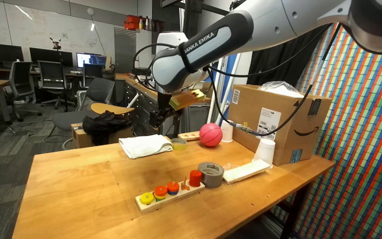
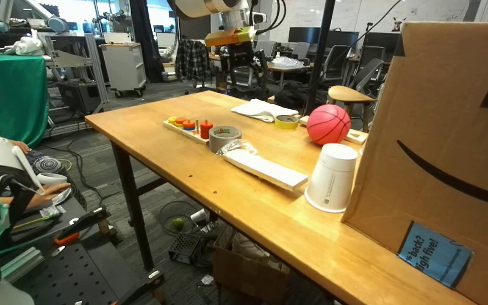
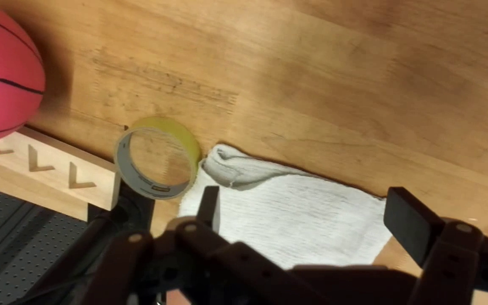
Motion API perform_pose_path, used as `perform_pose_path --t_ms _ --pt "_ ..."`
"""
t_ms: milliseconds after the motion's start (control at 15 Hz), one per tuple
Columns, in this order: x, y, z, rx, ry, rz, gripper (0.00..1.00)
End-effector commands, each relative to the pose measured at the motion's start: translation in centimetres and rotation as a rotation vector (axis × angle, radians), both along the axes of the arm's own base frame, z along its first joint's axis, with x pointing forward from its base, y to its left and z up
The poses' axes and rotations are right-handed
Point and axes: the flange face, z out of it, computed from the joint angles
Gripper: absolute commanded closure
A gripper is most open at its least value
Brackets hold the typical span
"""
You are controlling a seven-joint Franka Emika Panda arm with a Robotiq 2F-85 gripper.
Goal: Move the red ball to the right
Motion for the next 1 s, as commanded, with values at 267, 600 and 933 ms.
perform_pose_path --t_ms 267,600,933 --pt "3.7 -5.0 -1.4 -0.084 0.054 -0.081 0.0" --pt "4.4 -8.3 -0.2 -0.085 0.1 -0.153 0.0" --pt "4.7 -8.7 -0.6 -0.086 0.136 -0.173 0.0"
